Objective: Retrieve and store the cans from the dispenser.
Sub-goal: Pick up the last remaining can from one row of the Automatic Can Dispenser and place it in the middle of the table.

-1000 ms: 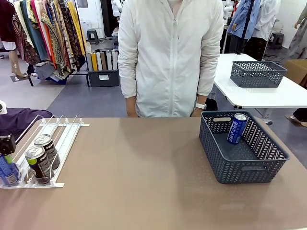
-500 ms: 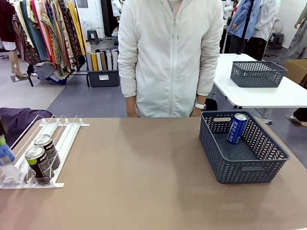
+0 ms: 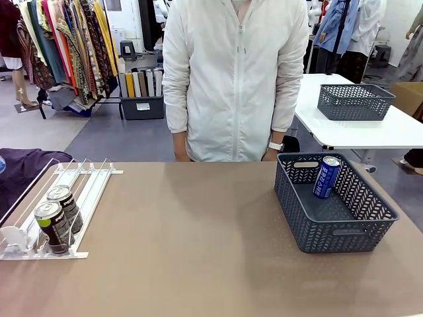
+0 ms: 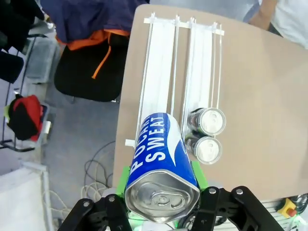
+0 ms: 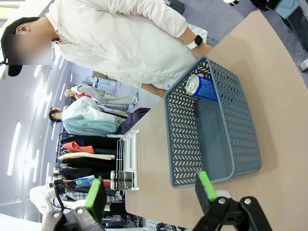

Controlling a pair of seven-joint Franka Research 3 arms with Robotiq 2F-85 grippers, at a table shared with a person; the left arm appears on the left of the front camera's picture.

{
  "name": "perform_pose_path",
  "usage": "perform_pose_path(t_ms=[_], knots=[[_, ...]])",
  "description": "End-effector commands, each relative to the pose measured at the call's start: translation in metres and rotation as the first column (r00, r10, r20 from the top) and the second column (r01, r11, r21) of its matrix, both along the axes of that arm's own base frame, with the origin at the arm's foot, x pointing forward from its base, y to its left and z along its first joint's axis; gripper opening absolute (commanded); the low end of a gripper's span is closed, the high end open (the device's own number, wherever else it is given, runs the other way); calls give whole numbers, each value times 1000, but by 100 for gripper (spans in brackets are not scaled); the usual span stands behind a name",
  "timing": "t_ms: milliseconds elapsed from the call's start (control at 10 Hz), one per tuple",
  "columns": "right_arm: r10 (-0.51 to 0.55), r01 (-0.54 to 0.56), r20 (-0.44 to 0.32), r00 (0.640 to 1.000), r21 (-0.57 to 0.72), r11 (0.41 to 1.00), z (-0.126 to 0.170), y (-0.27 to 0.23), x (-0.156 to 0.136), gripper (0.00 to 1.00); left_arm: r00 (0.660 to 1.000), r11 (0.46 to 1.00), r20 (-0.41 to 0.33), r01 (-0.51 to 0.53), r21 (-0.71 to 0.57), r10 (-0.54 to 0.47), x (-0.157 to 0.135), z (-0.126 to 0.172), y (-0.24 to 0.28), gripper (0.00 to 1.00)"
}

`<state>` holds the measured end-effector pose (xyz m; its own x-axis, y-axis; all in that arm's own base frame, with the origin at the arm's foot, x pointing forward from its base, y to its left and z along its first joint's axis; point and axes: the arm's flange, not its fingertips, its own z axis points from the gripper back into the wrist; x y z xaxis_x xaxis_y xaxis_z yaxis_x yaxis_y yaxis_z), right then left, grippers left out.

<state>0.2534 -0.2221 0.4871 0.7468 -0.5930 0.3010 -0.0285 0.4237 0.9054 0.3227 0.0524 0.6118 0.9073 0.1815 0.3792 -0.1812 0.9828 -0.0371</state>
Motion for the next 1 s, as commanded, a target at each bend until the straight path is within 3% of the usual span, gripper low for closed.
perform_pose_path(t_ms=[0,100,500,700,800,900], knots=[[-4,4,36,999,11,1000,1,0,3,100,999,998,-15,-49,-50,48,2,-18,27,0],[-4,4,36,999,11,1000,1,0,3,100,1000,1000,0,0,0,0,0,0,0,0],[-4,4,36,999,11,1000,1,0,3,100,1000,1000,-16,-3,-10,3,2,-8,4,0],[-4,4,36,999,11,1000,1,0,3,100,997,997,28,71,-37,-70,31,-10,-48,0],[-4,4,36,999,11,1000,1,0,3,100,994,995,33,103,16,-103,51,-15,-91,0],[-4,4,36,999,11,1000,1,0,3,100,970,970,8,241,23,-241,69,-27,-138,0]])
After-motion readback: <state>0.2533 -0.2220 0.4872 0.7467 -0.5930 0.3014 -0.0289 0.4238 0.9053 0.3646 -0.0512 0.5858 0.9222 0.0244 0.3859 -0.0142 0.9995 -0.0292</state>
